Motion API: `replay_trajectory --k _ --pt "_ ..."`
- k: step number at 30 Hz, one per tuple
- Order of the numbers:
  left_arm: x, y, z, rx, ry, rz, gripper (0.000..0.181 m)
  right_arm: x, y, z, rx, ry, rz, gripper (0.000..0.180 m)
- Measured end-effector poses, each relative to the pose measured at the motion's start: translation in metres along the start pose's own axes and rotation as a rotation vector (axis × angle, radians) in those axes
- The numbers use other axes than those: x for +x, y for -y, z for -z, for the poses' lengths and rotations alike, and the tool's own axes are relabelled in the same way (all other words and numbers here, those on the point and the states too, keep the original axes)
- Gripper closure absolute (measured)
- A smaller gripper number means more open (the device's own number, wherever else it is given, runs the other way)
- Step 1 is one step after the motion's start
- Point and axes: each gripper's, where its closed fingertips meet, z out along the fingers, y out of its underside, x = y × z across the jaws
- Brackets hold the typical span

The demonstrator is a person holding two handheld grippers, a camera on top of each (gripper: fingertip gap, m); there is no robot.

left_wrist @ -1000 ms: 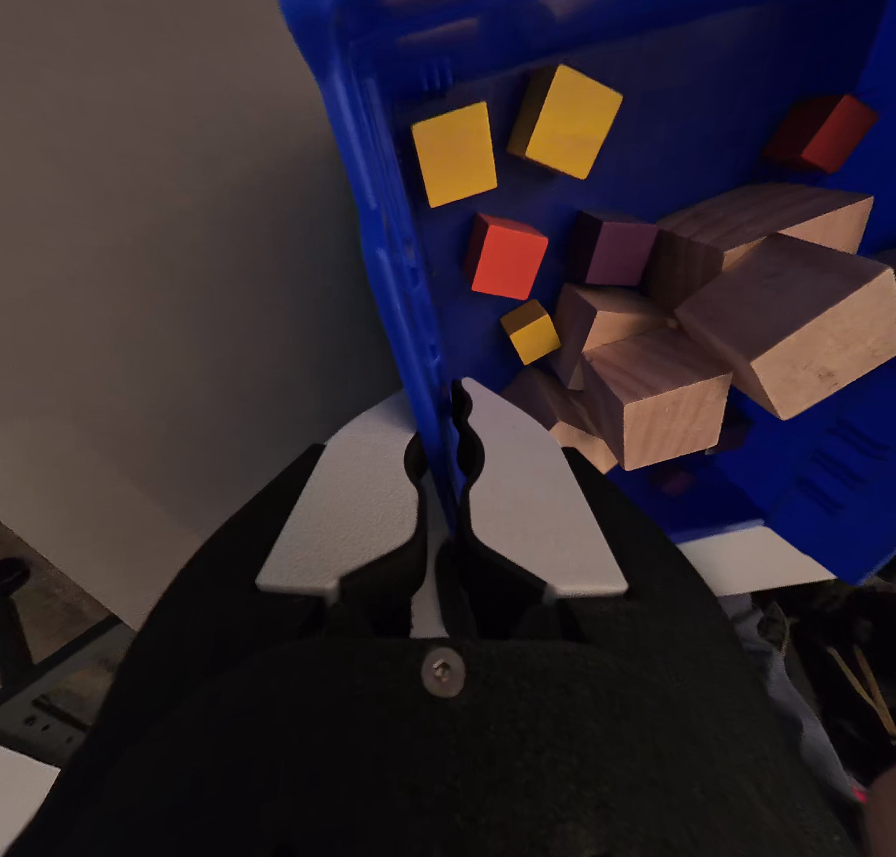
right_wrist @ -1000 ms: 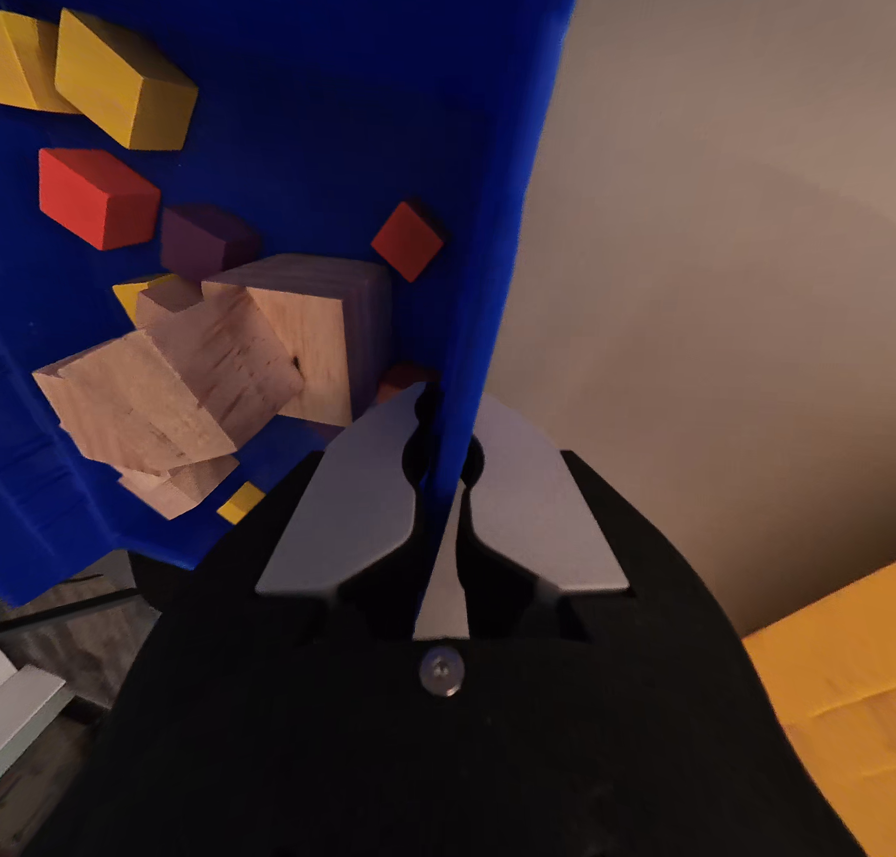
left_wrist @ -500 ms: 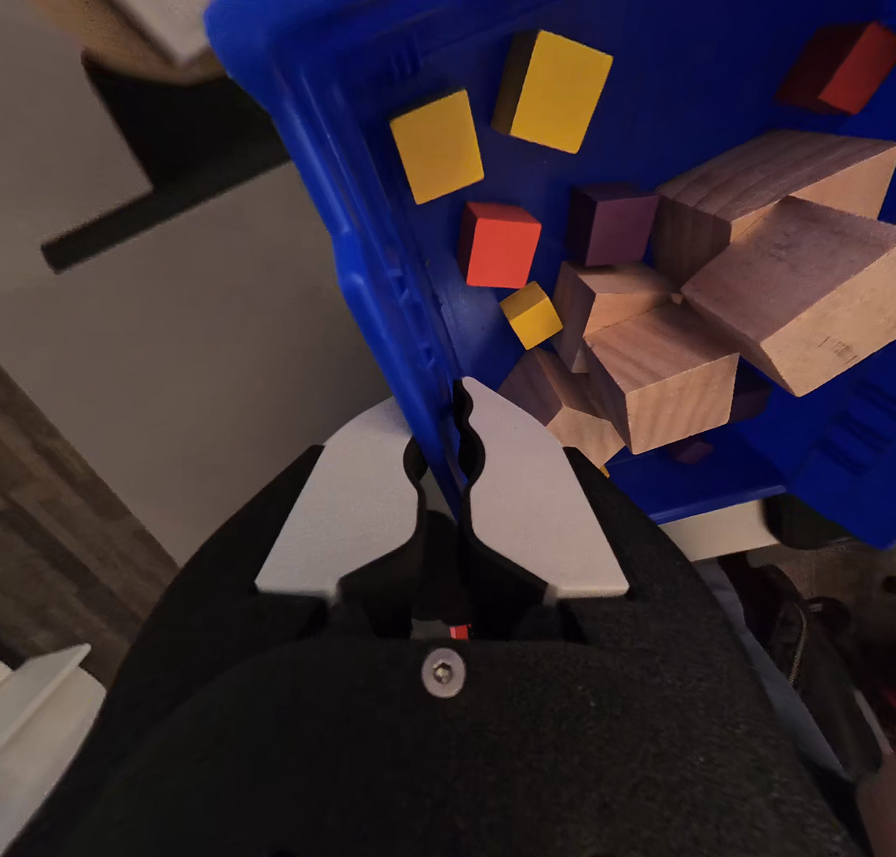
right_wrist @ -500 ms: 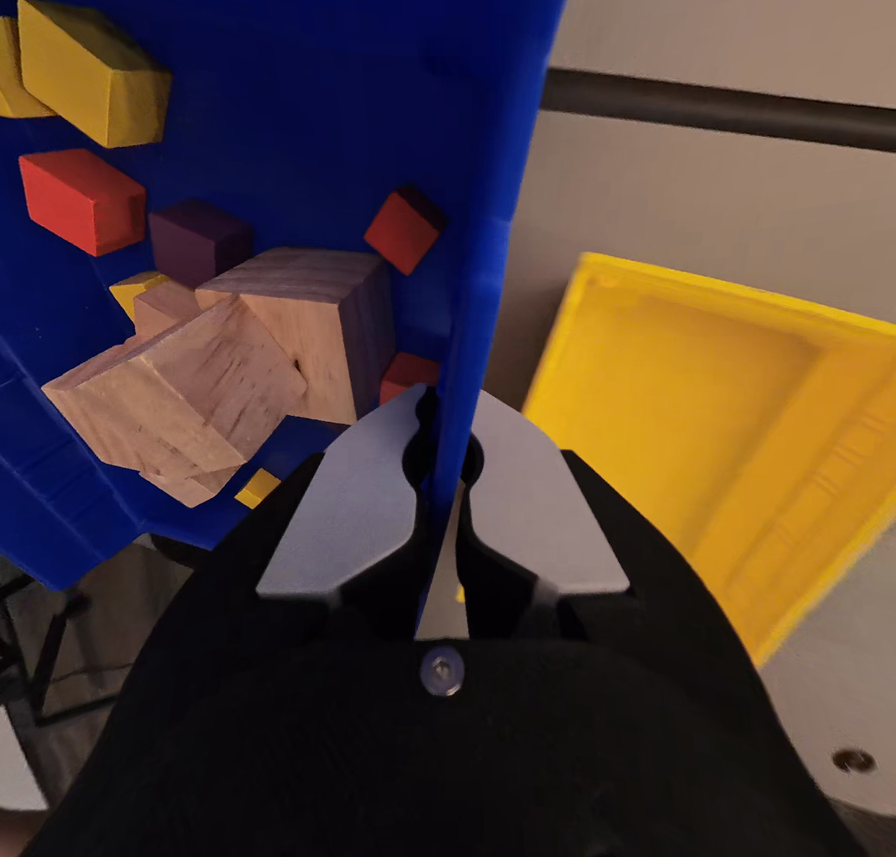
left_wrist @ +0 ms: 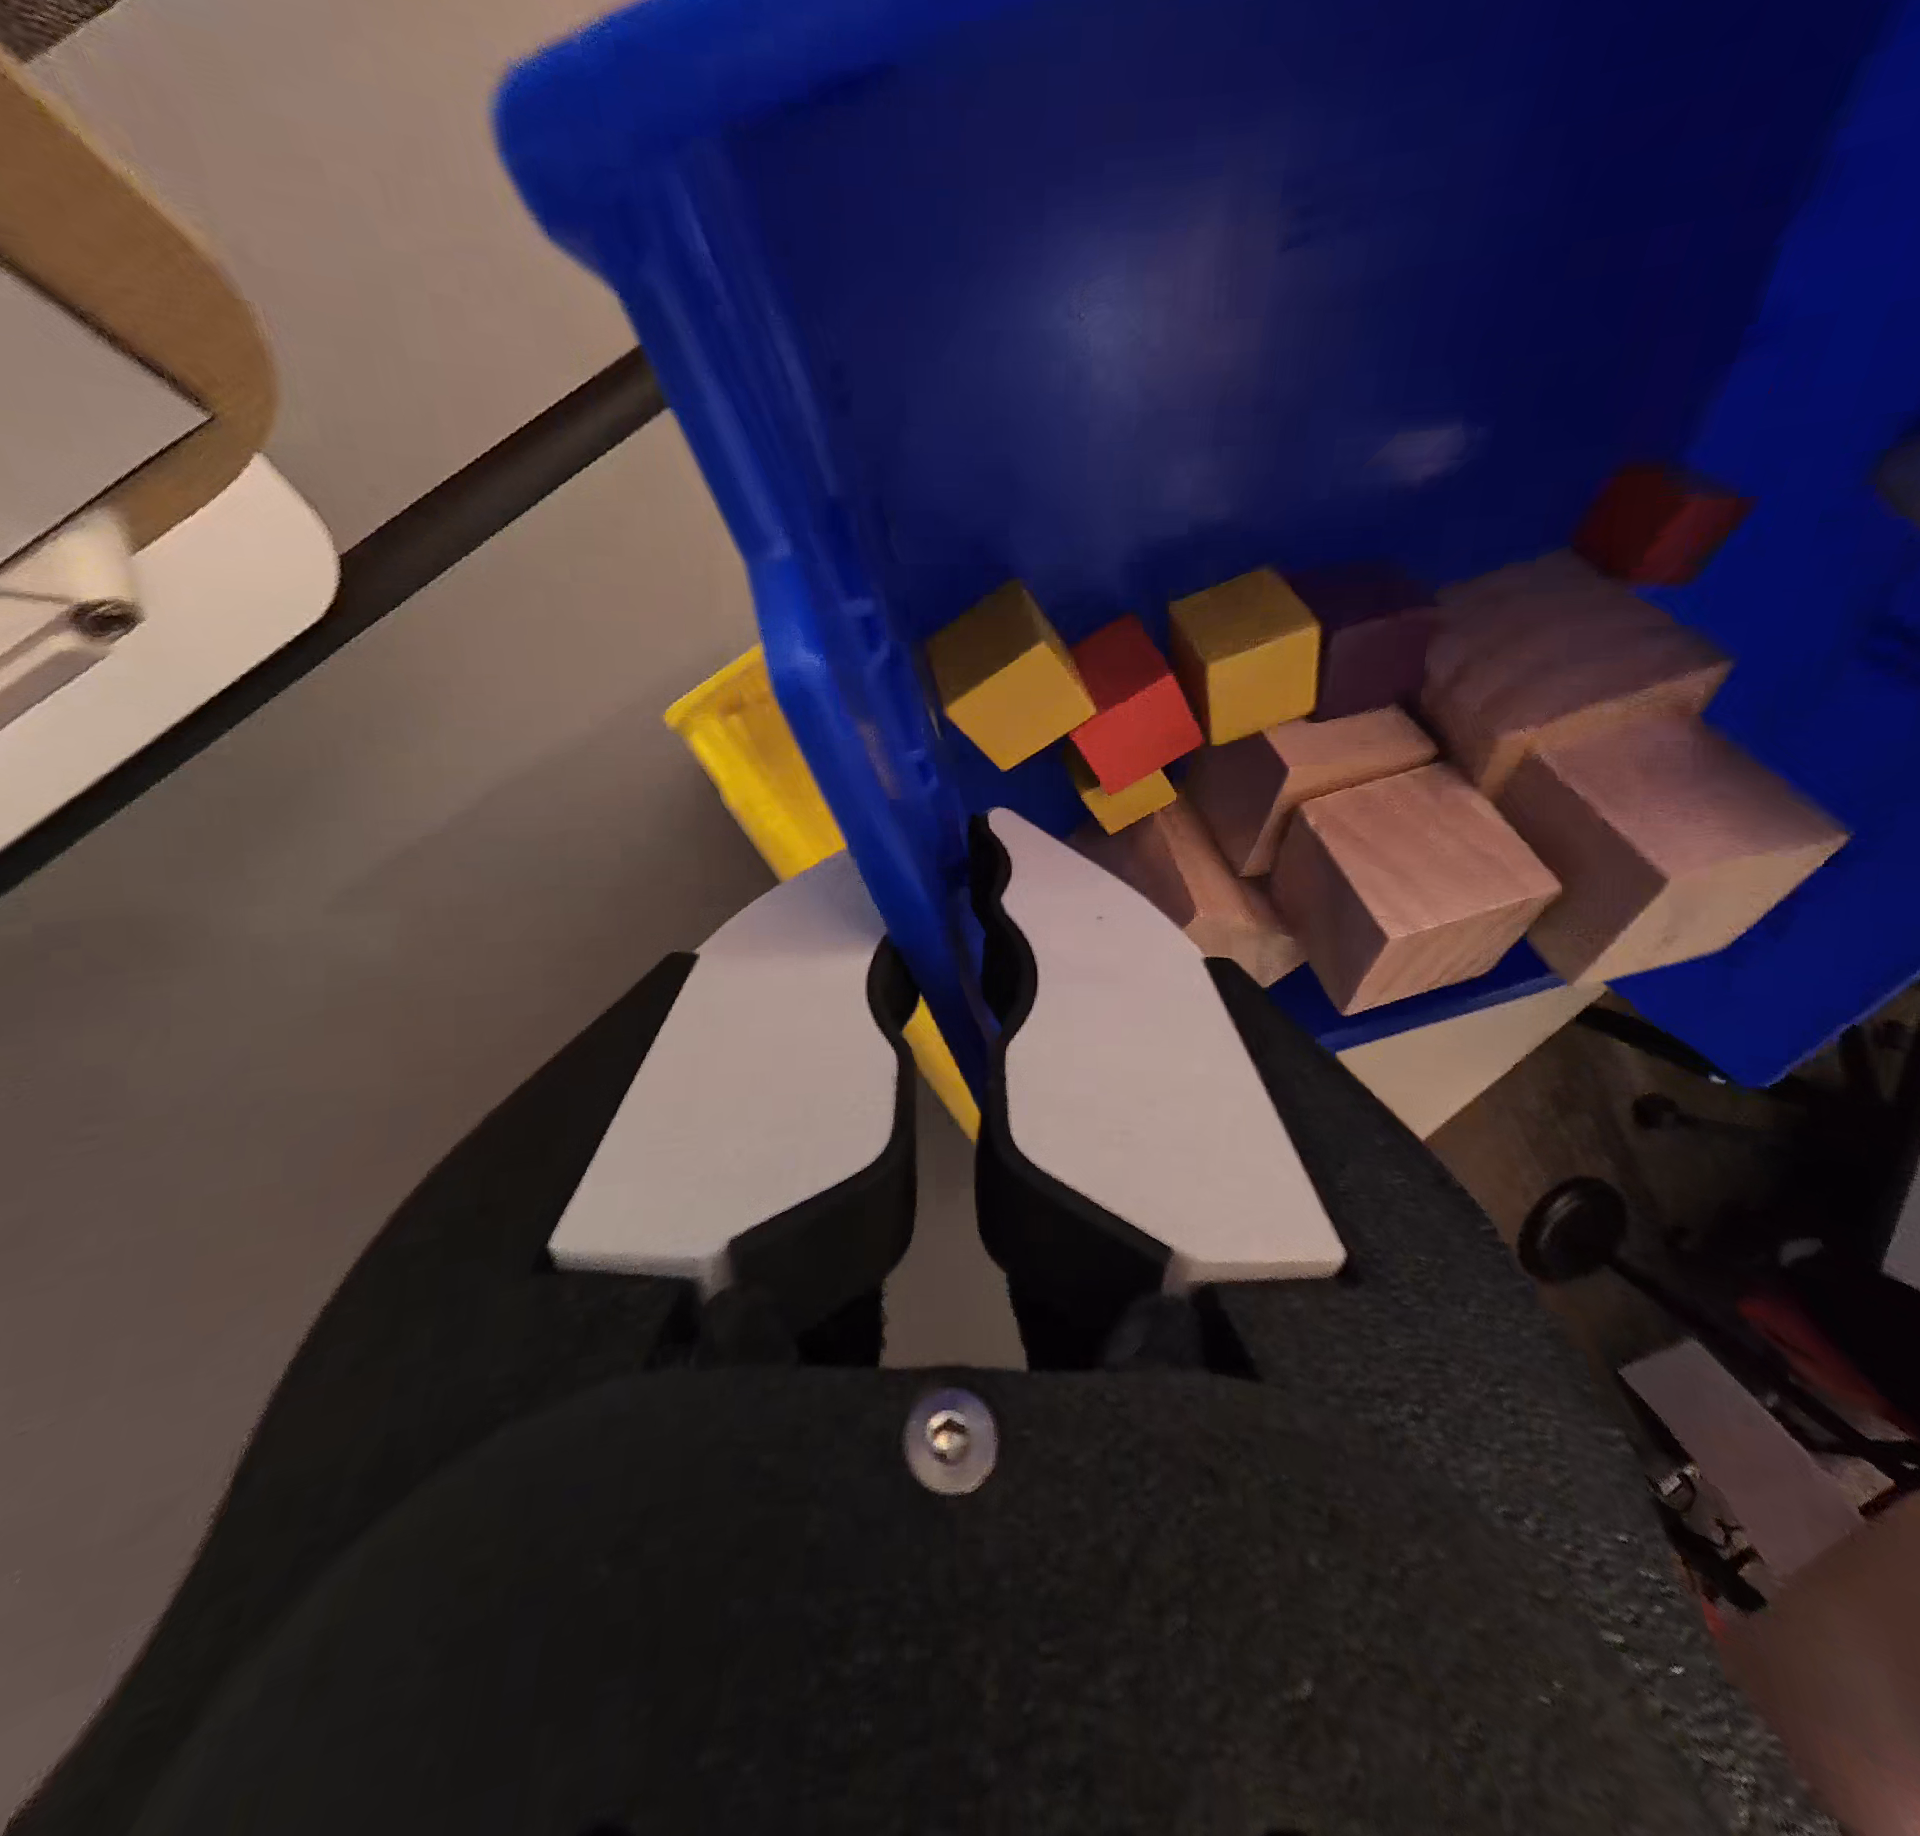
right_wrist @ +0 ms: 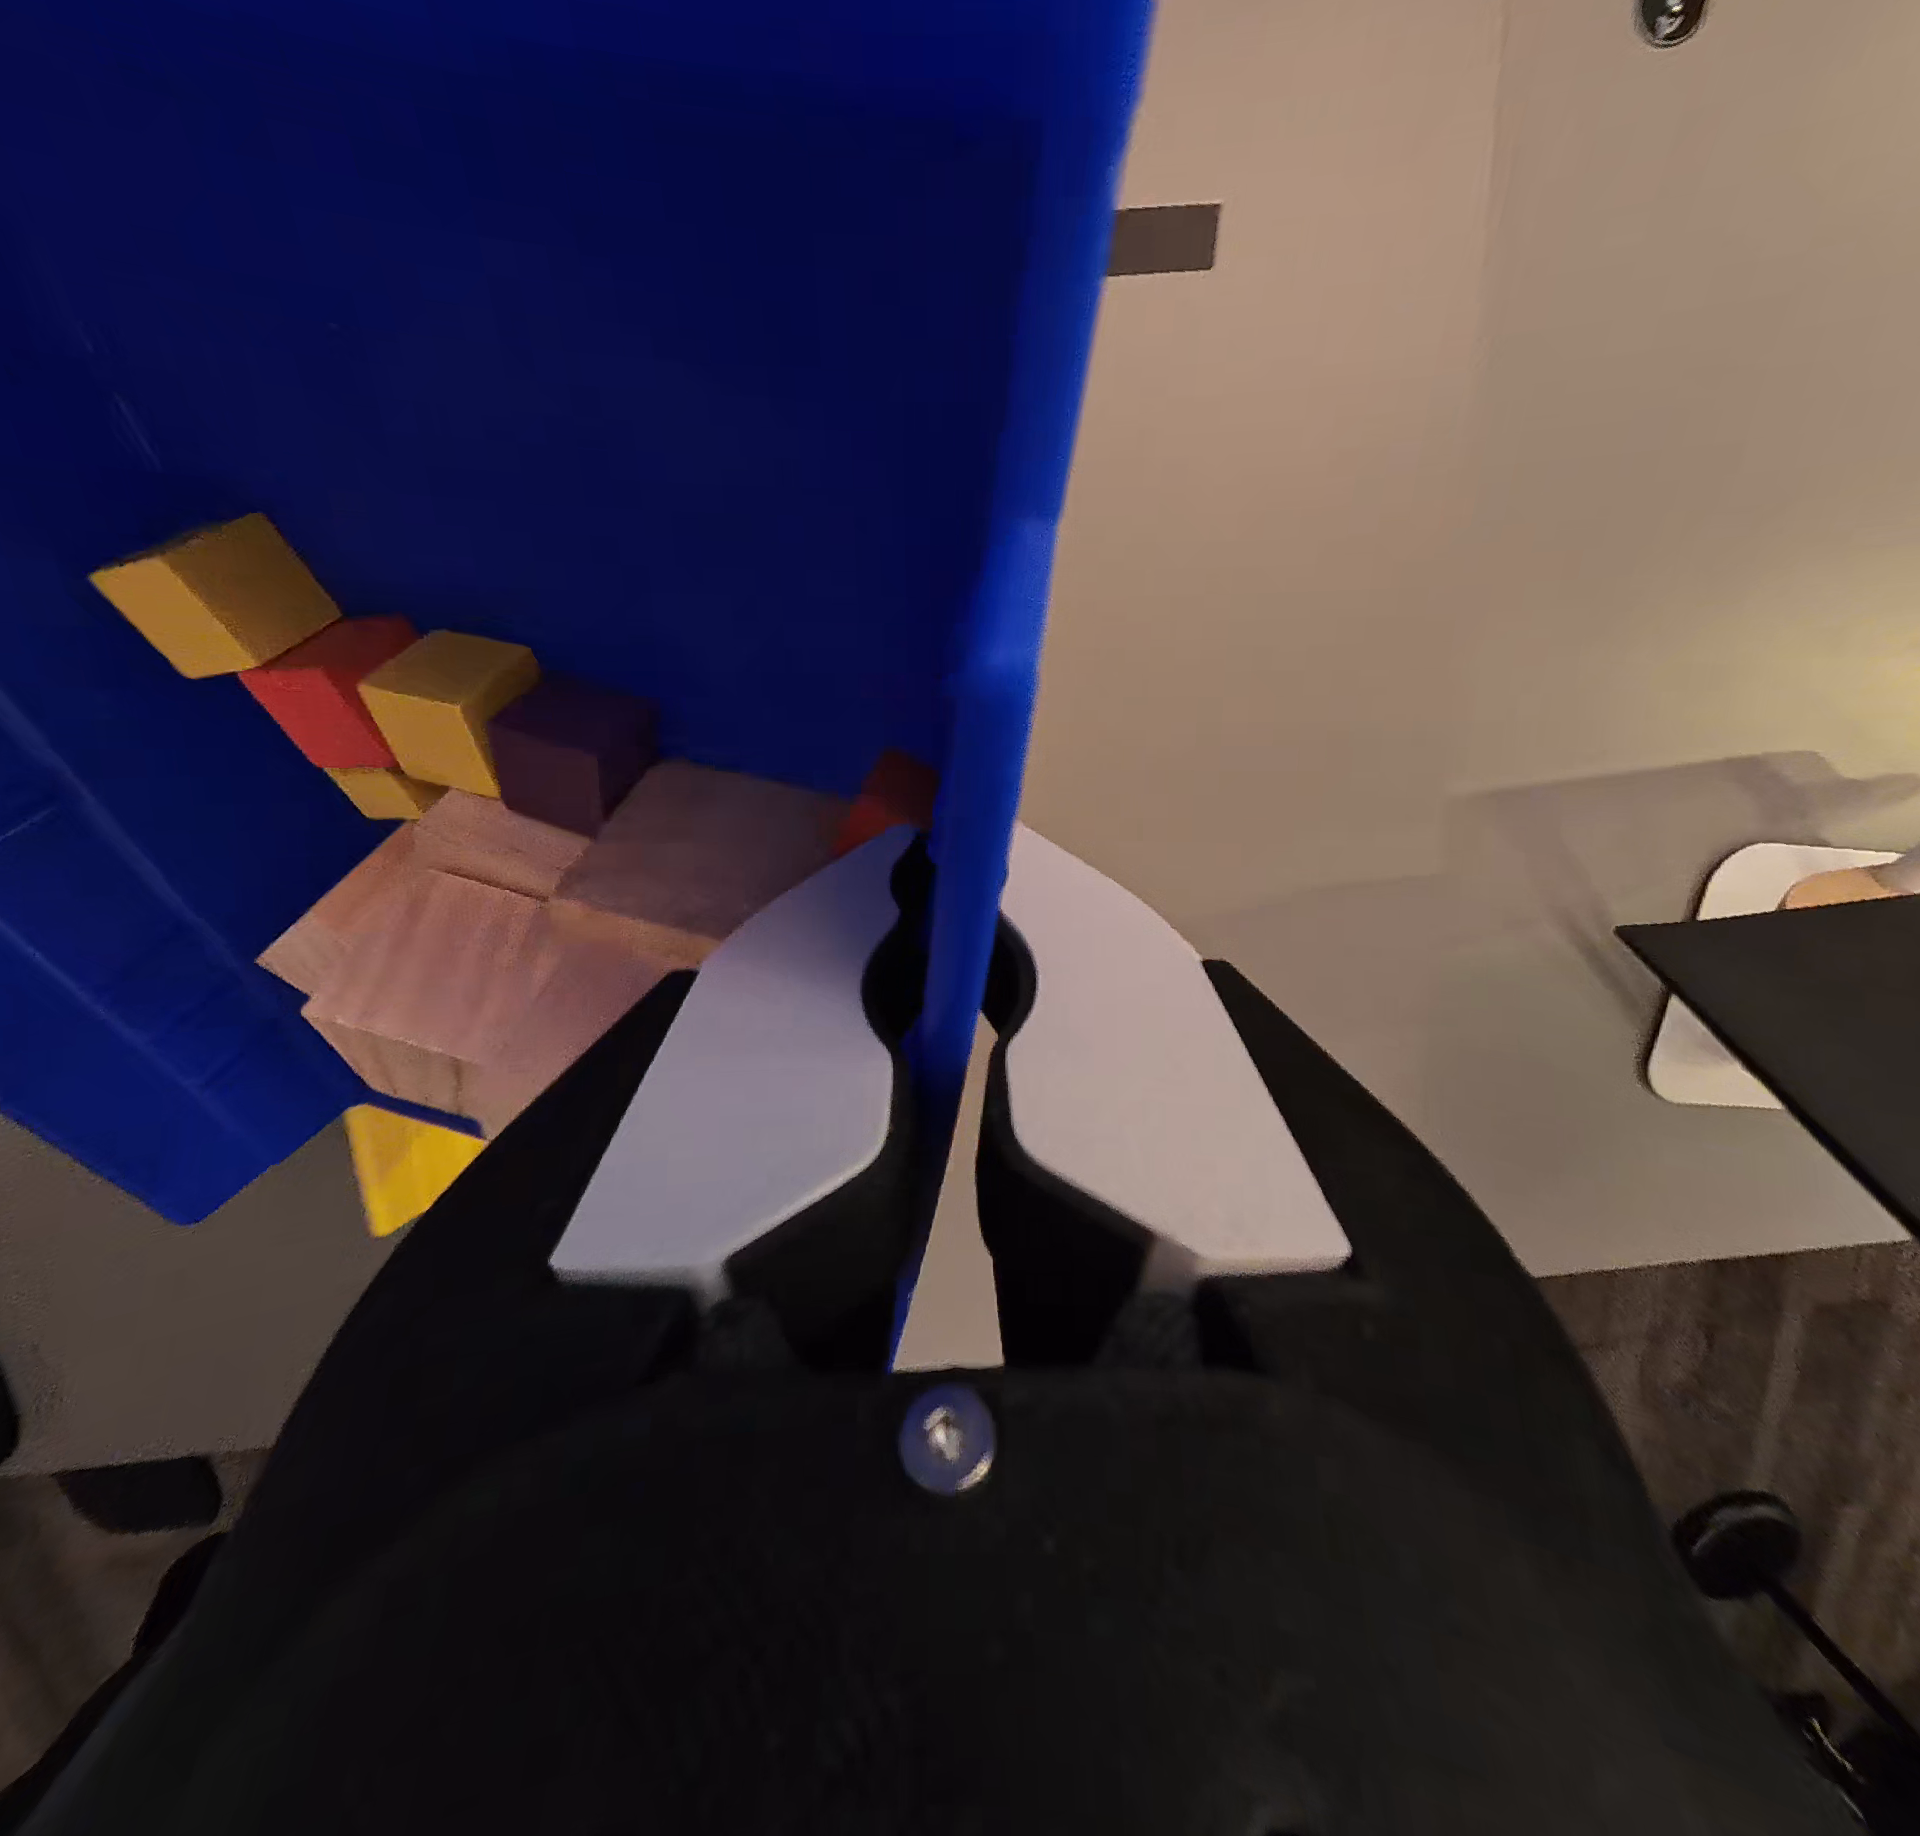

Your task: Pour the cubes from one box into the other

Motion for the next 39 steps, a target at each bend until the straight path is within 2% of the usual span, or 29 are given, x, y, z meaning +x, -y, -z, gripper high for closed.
replay_trajectory --k 6,13,30,39 --pt "0.006 0.018 -0.020 0.077 -0.005 -0.004 0.175 0.019 0.005 -0.013 0.026 -0.016 0.019 0.173" --pt "-0.014 0.032 -0.023 0.214 -0.016 0.020 0.175 0.008 0.024 -0.012 0.126 -0.078 0.098 0.172" --pt "-0.038 0.038 -0.005 0.587 -0.132 0.011 0.176 -0.028 0.053 0.038 0.501 -0.383 0.302 0.172" --pt "-0.036 0.028 -0.002 0.703 -0.157 -0.058 0.175 -0.038 0.044 0.052 0.580 -0.470 0.347 0.172"
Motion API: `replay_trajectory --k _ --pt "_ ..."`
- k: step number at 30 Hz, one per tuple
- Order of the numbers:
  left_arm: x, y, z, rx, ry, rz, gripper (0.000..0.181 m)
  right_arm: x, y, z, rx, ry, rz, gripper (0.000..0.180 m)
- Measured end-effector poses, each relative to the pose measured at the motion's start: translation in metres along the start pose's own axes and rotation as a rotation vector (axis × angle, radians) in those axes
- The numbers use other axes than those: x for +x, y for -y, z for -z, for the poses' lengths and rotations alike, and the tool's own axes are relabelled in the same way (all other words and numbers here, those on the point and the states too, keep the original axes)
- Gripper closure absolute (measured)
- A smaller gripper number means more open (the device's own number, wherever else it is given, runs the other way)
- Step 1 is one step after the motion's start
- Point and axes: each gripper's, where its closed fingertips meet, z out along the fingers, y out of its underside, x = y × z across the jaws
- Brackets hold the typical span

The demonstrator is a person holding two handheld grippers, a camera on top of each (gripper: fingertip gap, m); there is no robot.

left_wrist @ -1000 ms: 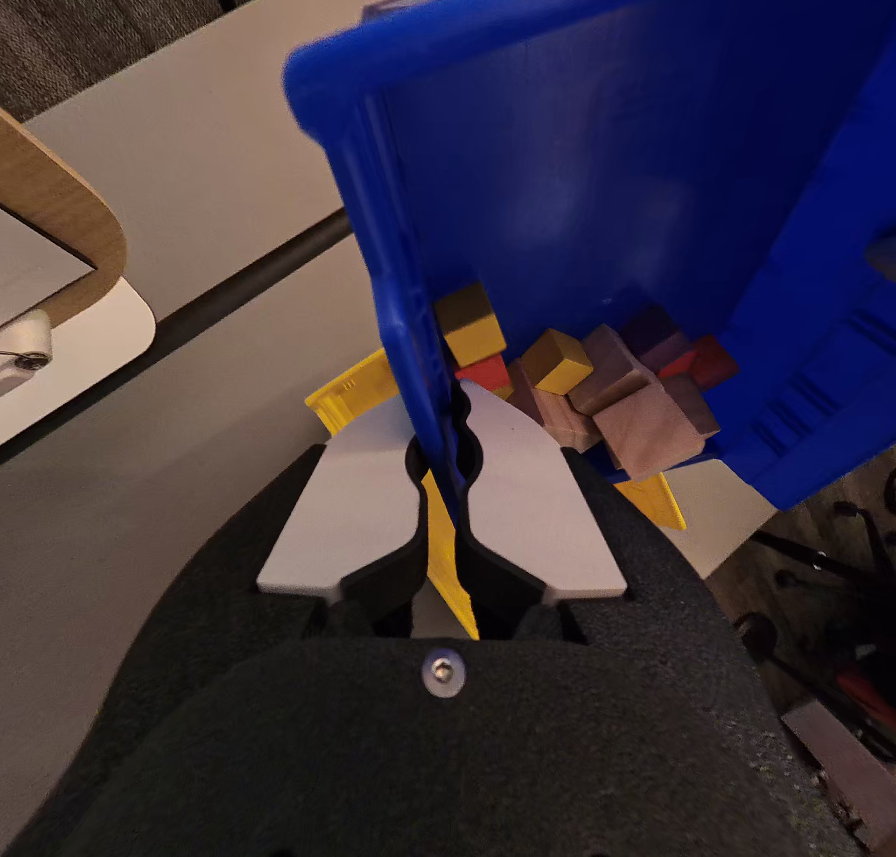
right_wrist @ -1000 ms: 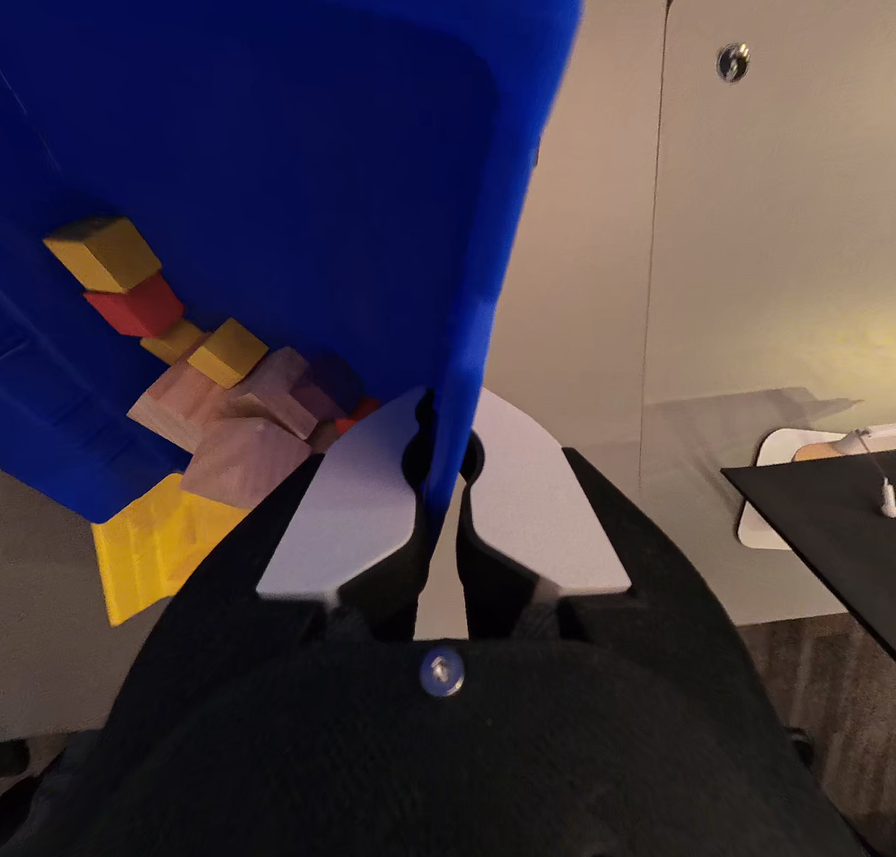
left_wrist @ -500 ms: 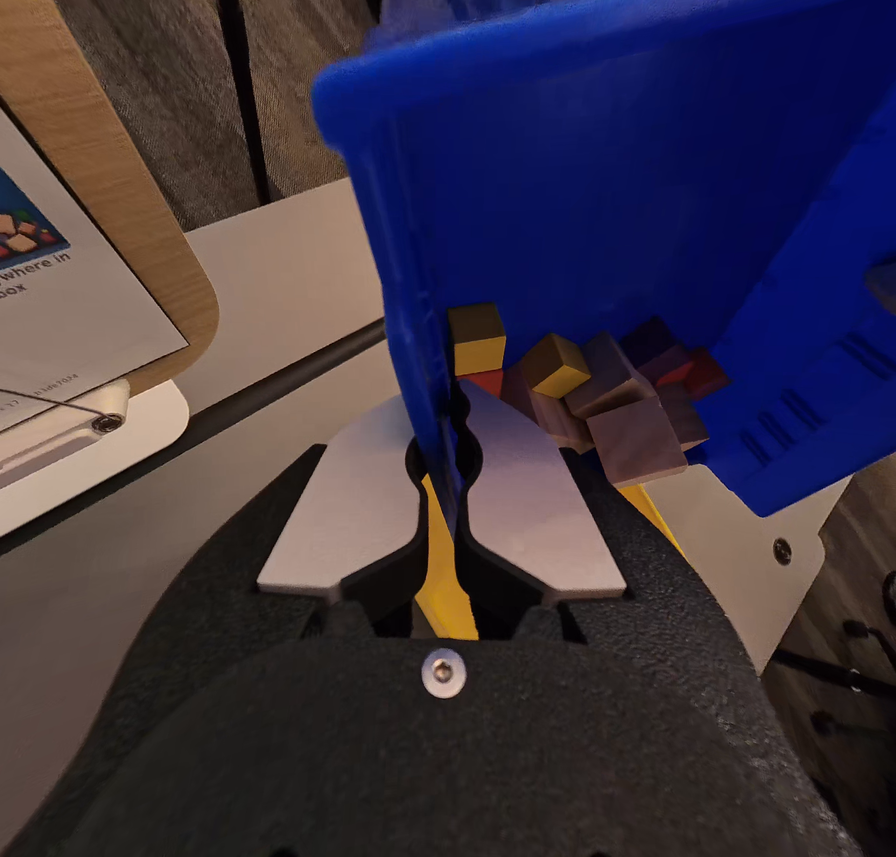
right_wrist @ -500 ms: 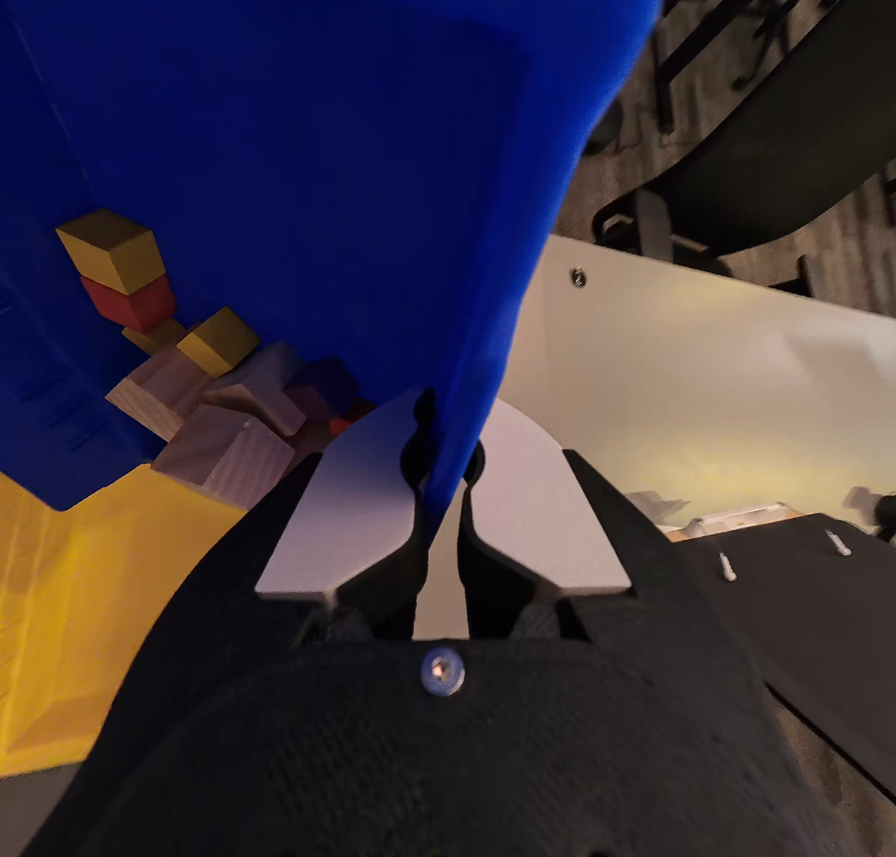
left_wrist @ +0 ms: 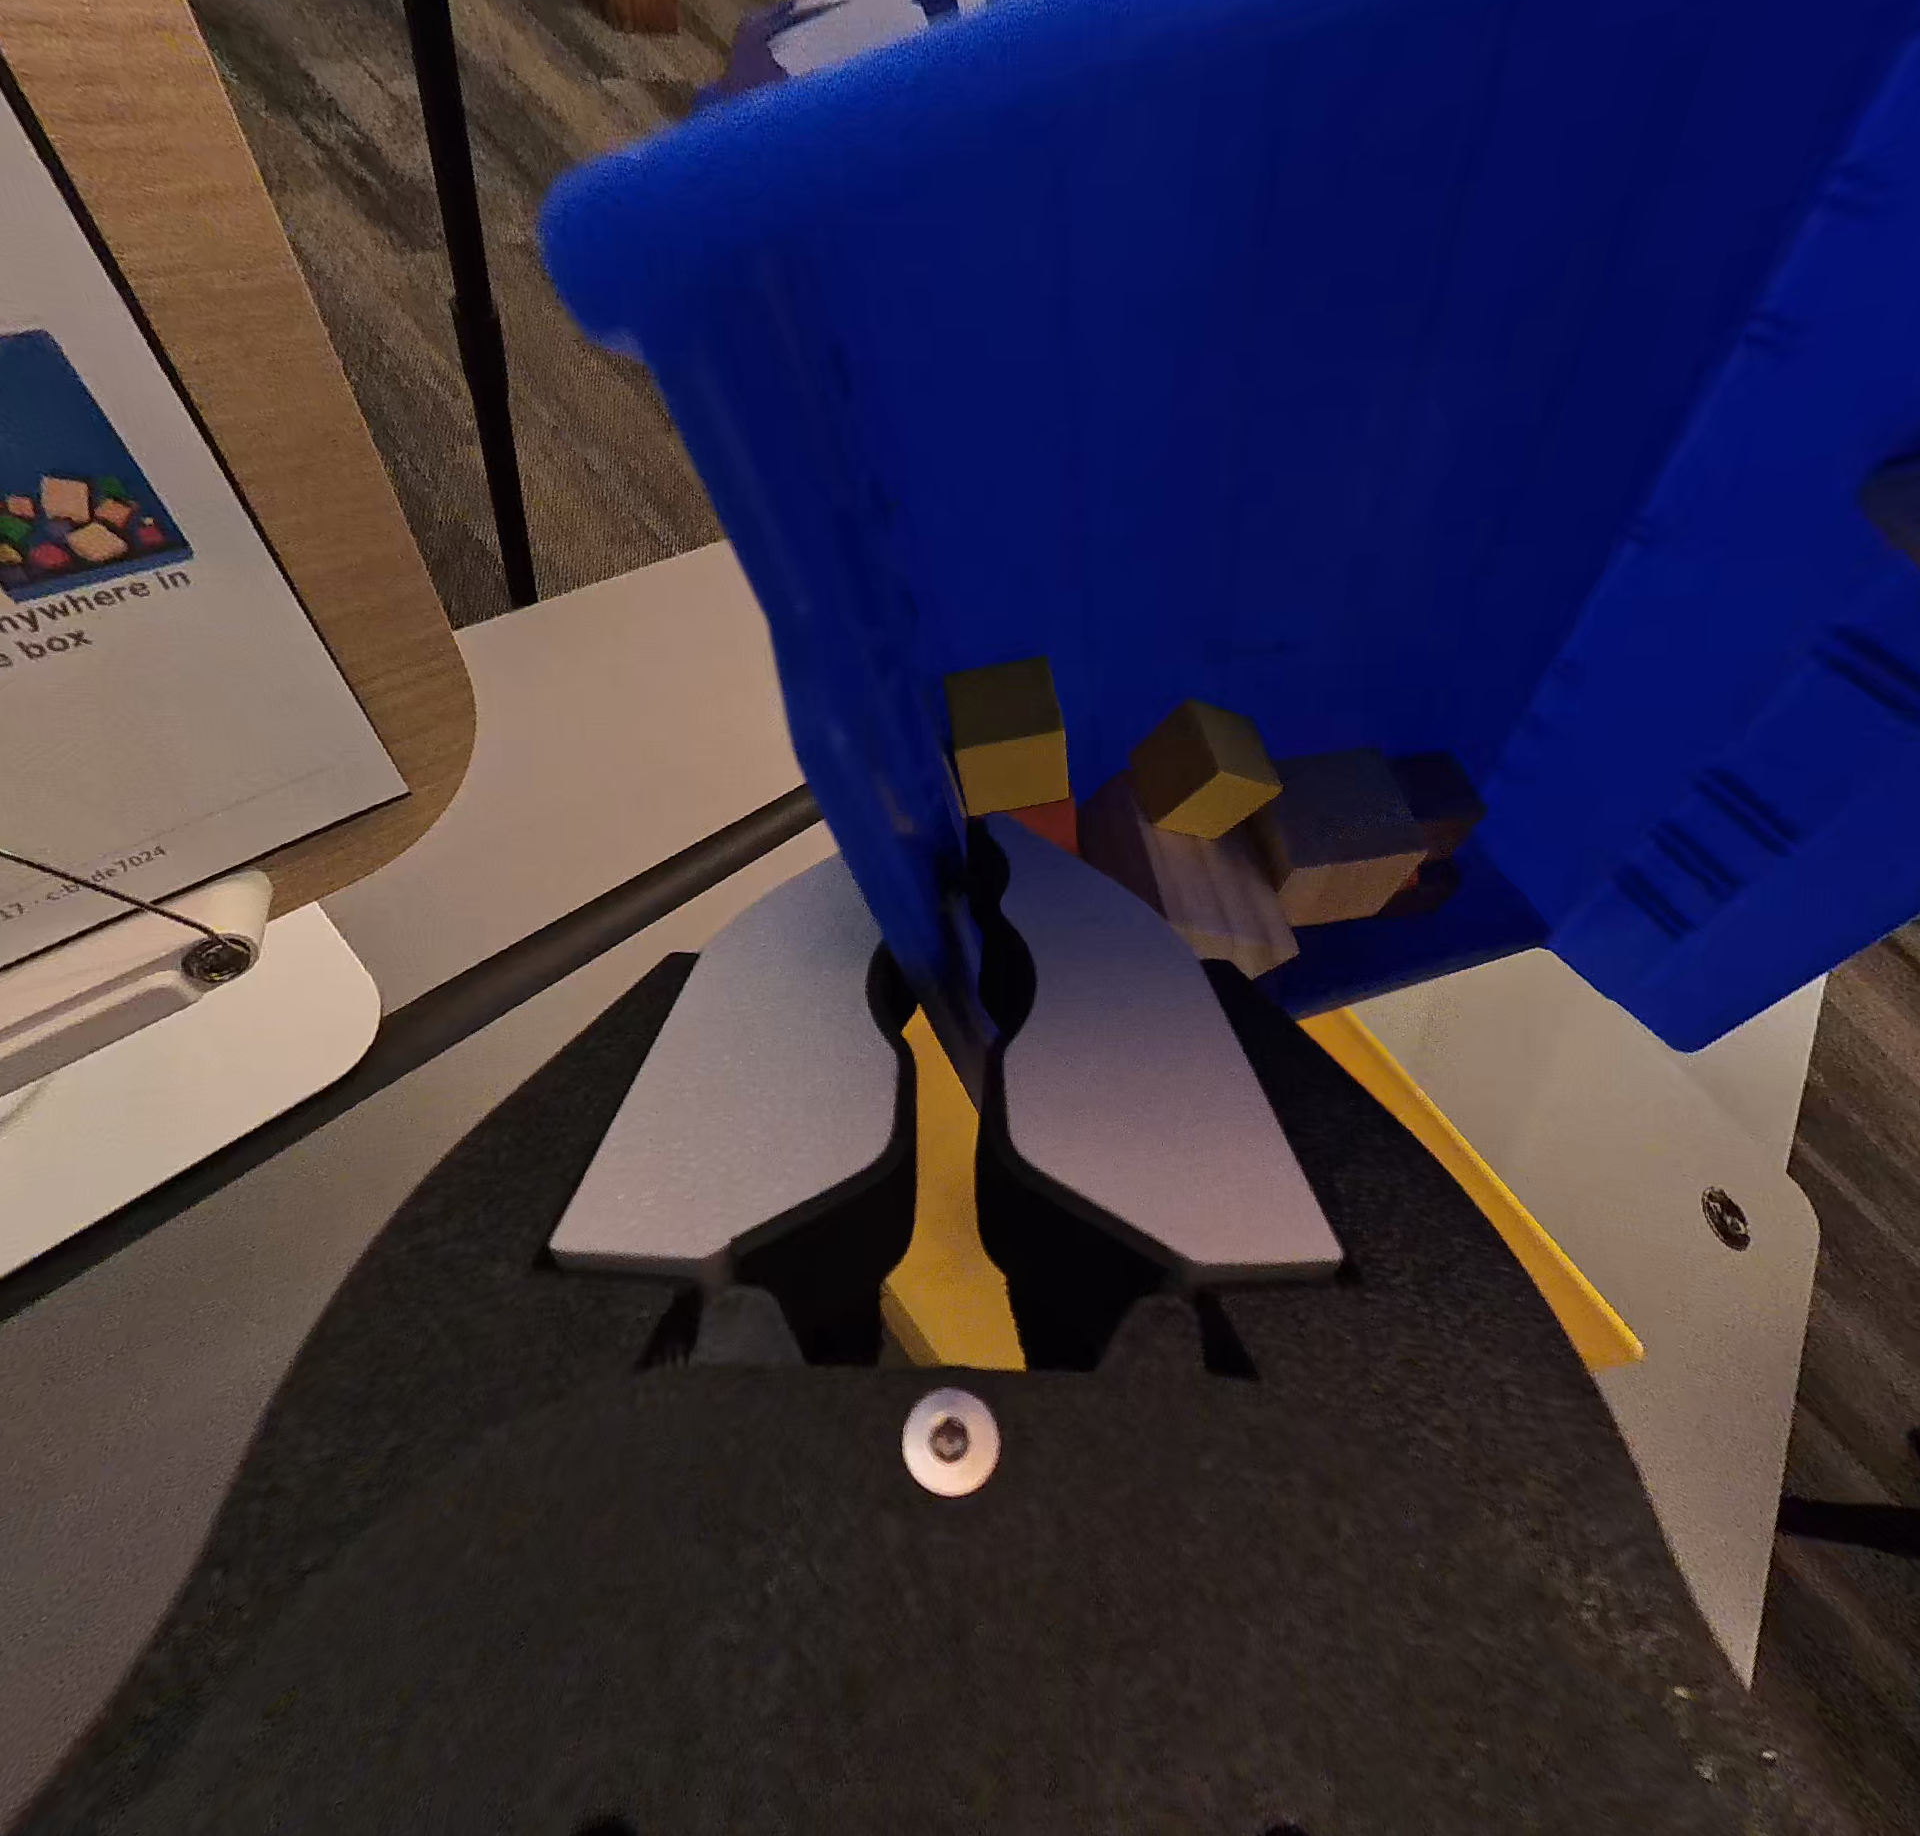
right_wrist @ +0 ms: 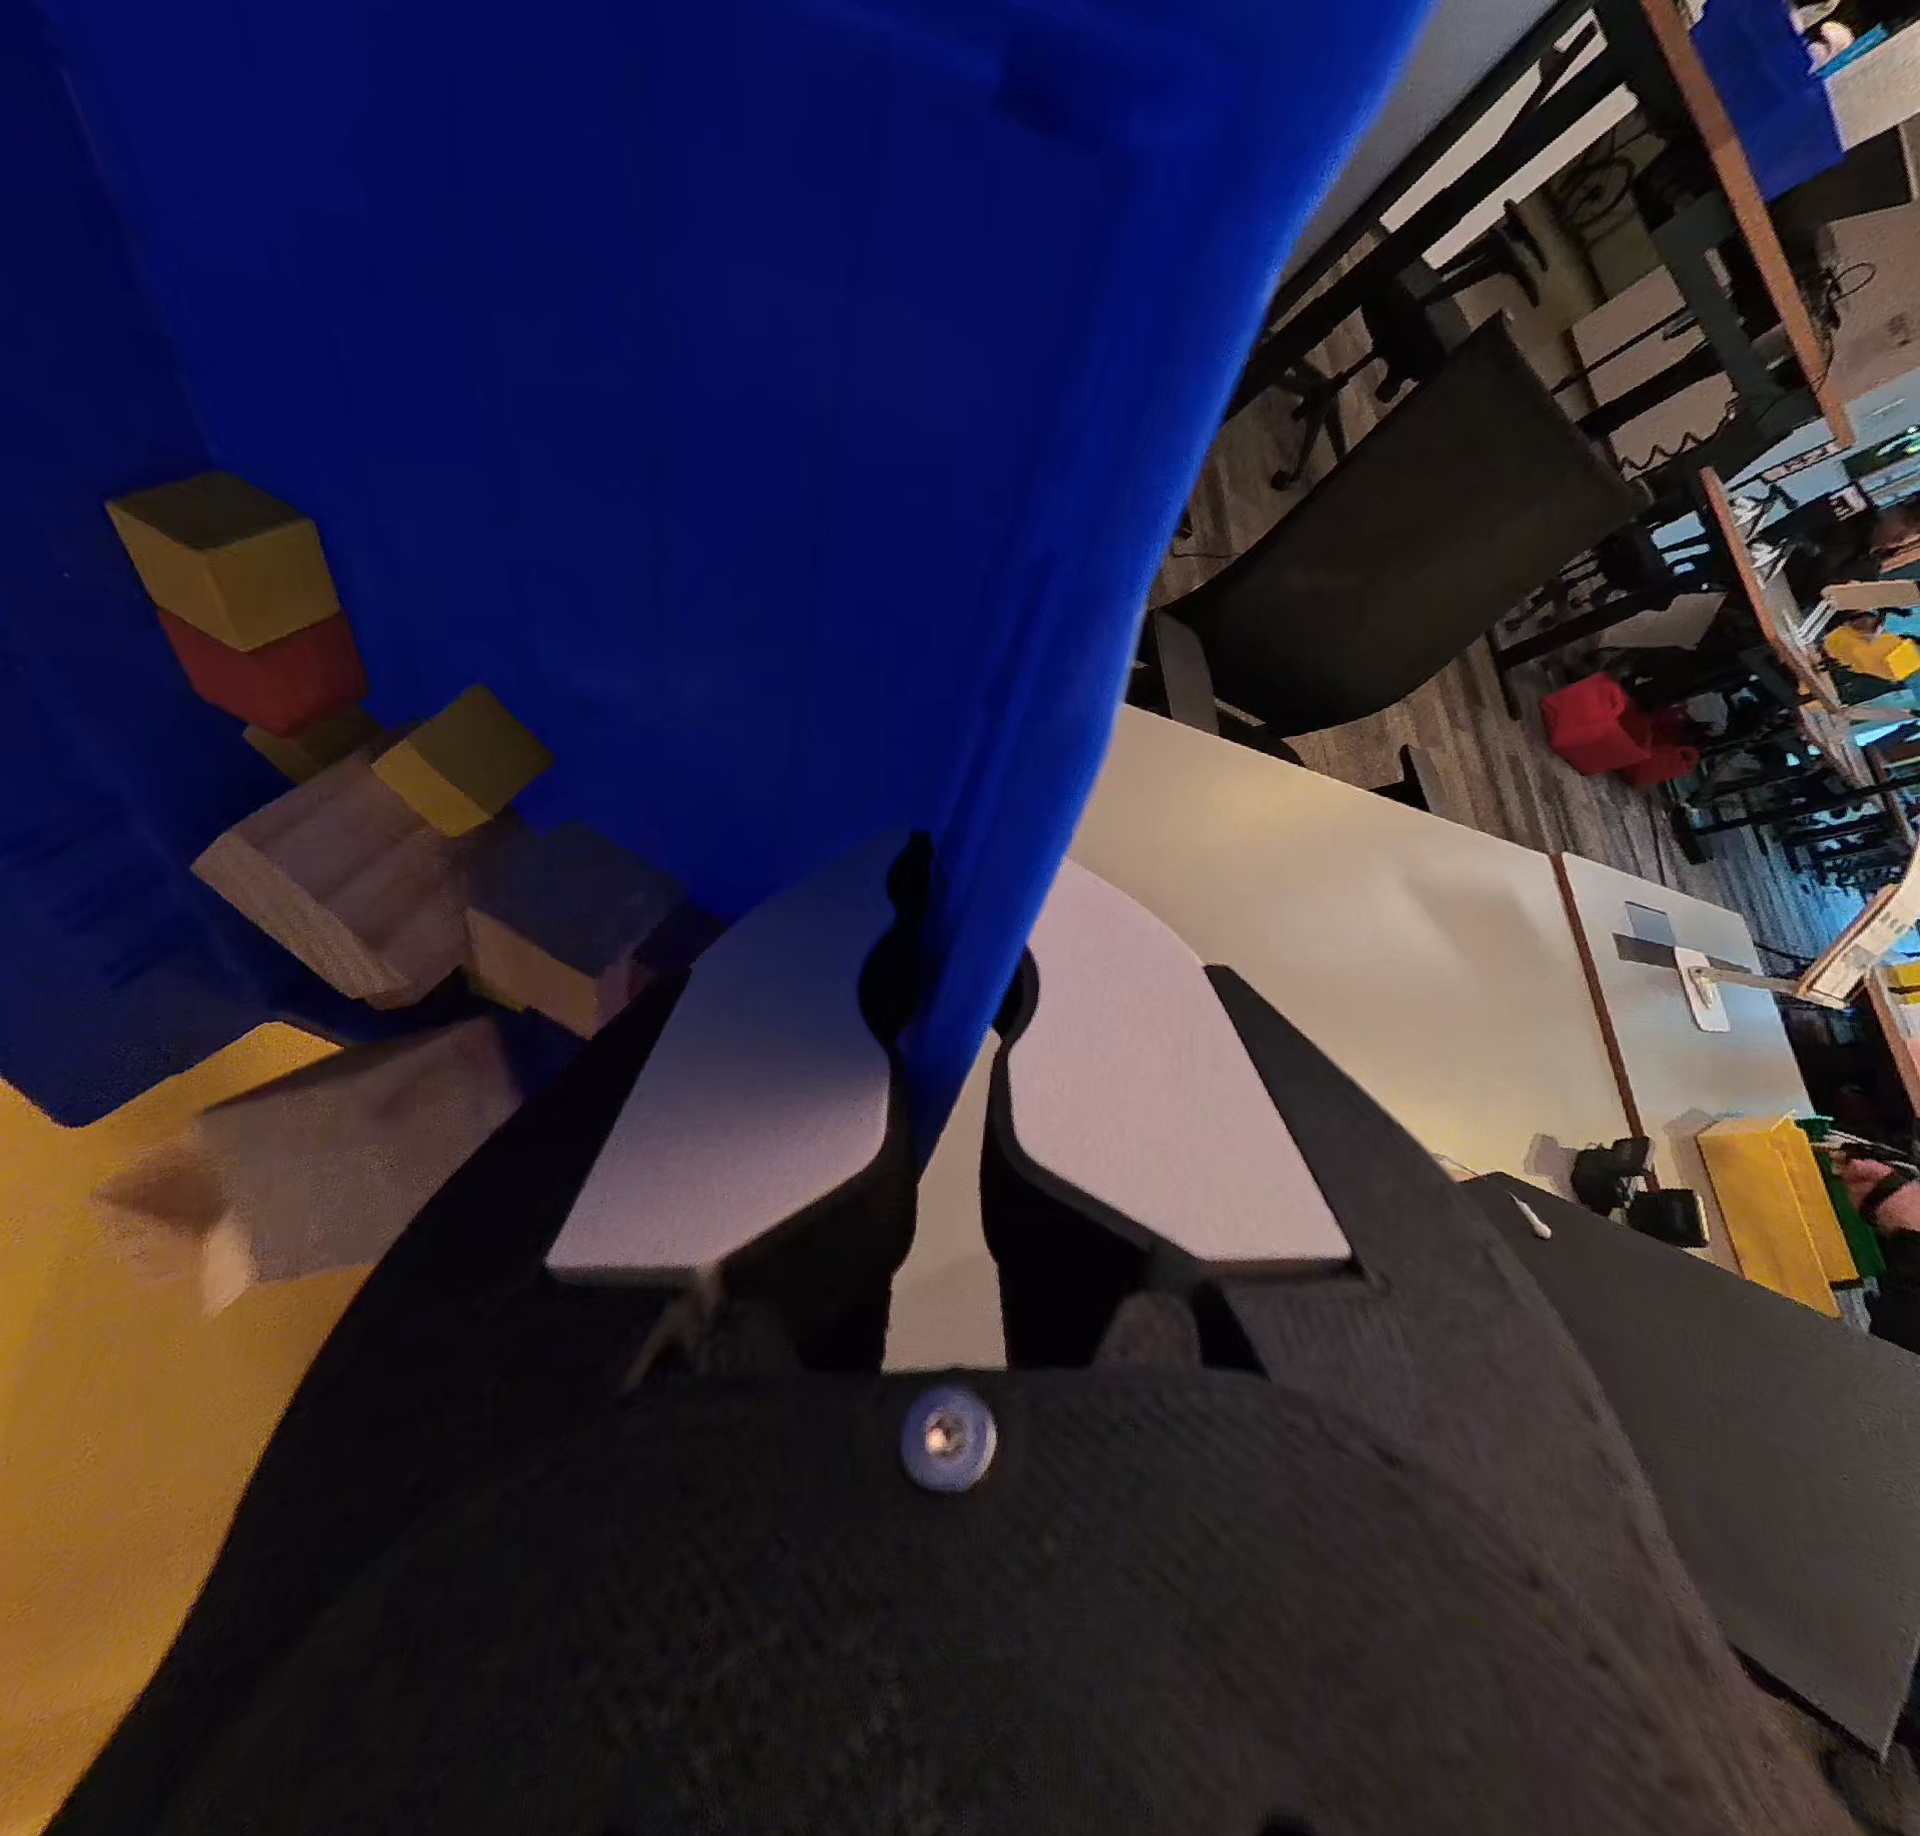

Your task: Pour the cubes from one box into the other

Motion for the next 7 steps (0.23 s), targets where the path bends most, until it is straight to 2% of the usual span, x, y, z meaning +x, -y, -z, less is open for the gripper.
replay_trajectory --k 7 --pt "0.008 0.003 0.012 0.117 -0.027 -0.064 0.174 0.003 0.006 0.022 0.086 -0.059 0.023 0.173"
